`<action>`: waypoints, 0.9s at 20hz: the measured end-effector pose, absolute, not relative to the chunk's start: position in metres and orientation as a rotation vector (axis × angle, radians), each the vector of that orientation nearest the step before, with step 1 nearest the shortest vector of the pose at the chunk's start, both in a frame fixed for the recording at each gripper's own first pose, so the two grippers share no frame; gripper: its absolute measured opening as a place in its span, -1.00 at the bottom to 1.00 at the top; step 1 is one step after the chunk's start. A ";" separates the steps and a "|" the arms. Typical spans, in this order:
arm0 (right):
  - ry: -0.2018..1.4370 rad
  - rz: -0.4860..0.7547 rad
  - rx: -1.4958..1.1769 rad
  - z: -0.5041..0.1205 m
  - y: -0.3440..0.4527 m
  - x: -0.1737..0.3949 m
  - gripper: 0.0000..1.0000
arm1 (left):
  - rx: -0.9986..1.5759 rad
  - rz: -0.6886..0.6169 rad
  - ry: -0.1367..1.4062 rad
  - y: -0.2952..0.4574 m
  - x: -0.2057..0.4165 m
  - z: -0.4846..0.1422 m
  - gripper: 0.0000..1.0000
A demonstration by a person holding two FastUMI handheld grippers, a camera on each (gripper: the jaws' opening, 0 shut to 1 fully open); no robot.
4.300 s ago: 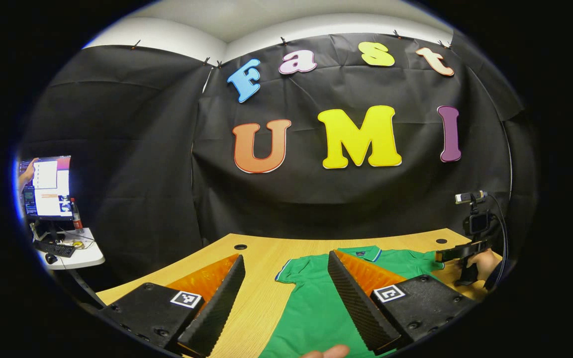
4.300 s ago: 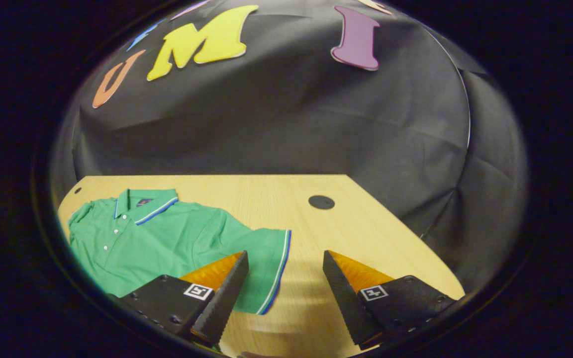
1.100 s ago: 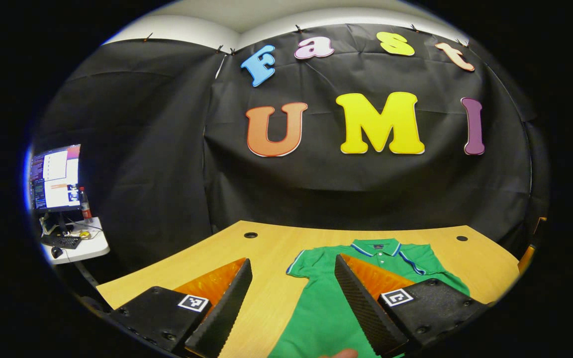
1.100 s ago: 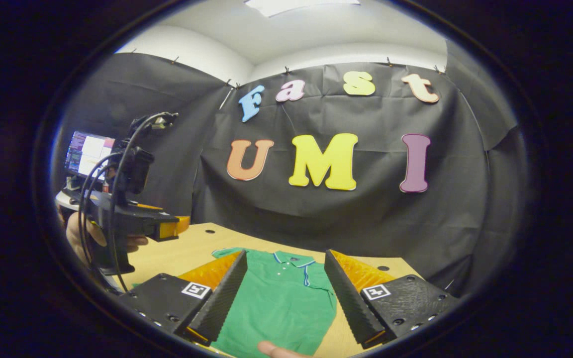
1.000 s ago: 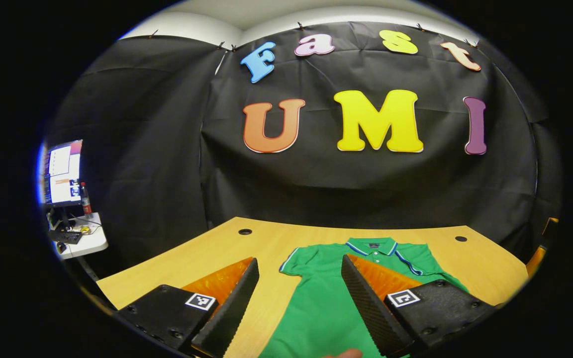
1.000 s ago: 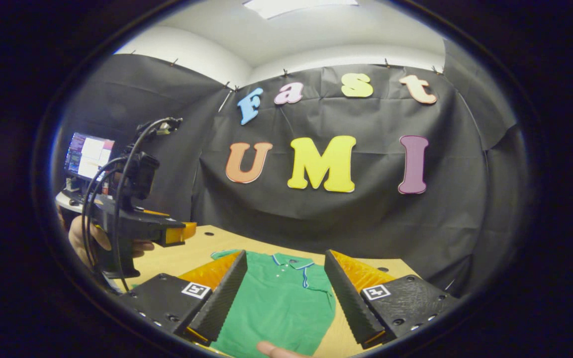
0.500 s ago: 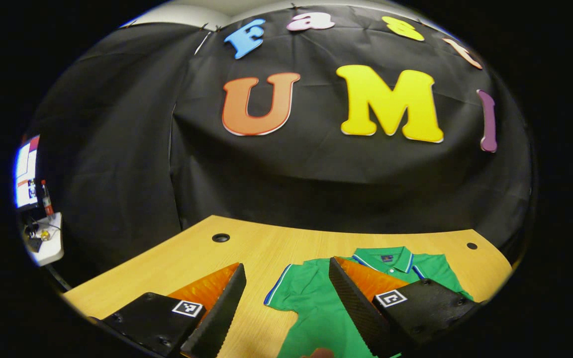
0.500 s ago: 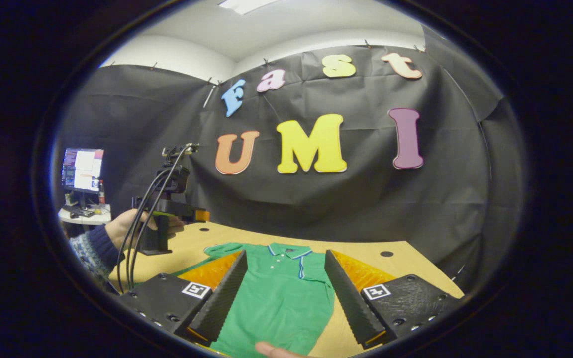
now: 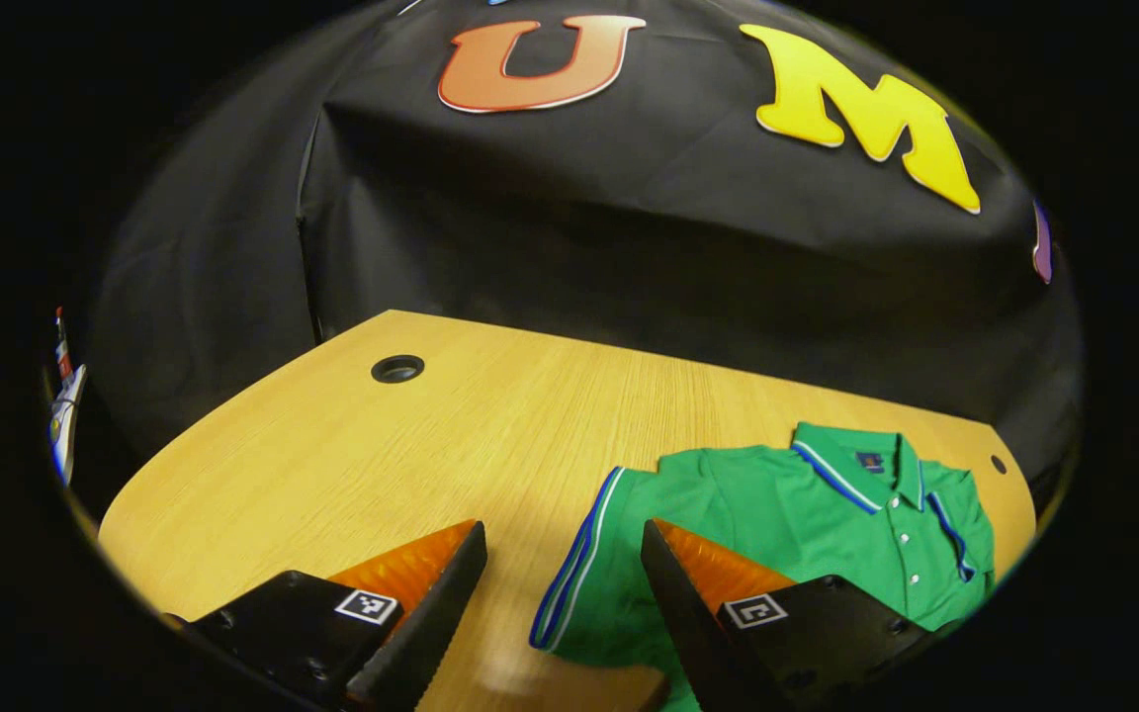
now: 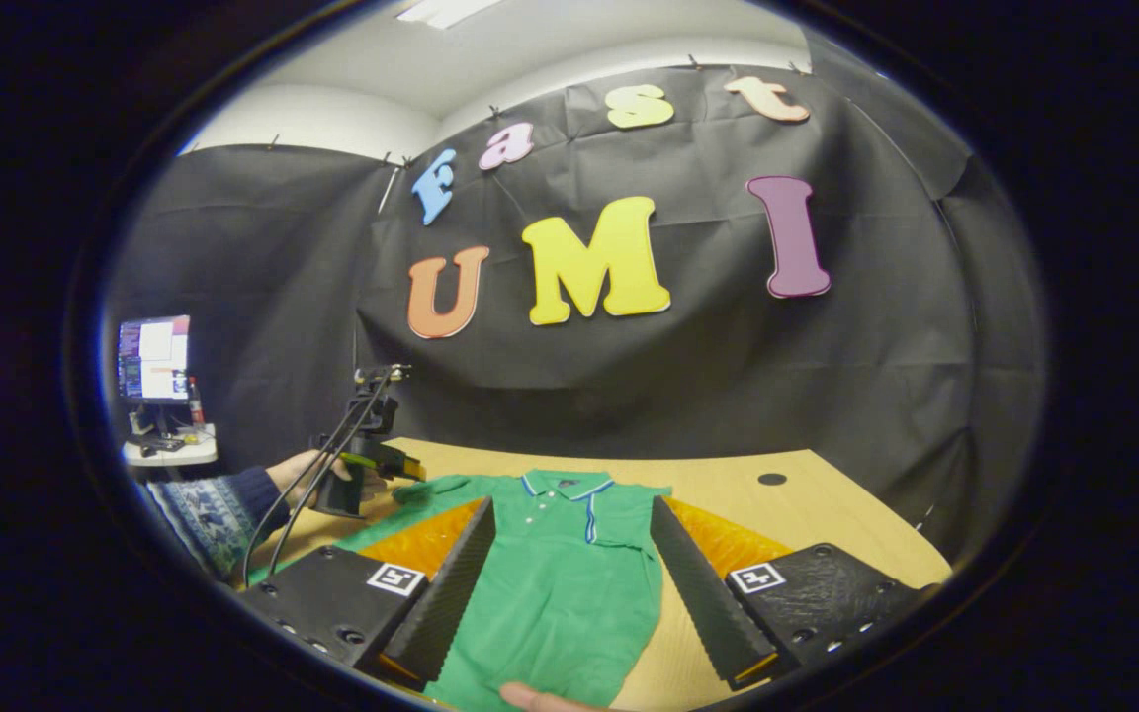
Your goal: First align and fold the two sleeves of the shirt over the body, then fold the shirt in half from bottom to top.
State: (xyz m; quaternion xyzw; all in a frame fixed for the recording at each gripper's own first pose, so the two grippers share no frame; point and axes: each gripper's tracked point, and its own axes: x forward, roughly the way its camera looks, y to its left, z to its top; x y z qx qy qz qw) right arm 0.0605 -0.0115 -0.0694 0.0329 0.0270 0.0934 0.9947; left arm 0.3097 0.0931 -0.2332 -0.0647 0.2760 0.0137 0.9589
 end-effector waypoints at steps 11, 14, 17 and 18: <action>0.103 0.172 0.065 -0.087 -0.020 0.073 0.92 | 0.002 -0.069 0.622 0.072 0.327 -0.250 -0.41; 0.114 0.174 0.076 -0.090 -0.021 0.074 0.92 | 0.011 -0.064 0.649 0.068 0.323 -0.248 -0.78; 0.124 0.165 0.078 -0.095 -0.024 0.076 0.92 | 0.022 -0.063 0.641 0.064 0.320 -0.233 -0.81; 0.129 0.162 0.074 -0.096 -0.026 0.077 0.92 | 0.024 -0.058 0.625 0.062 0.321 -0.226 -0.81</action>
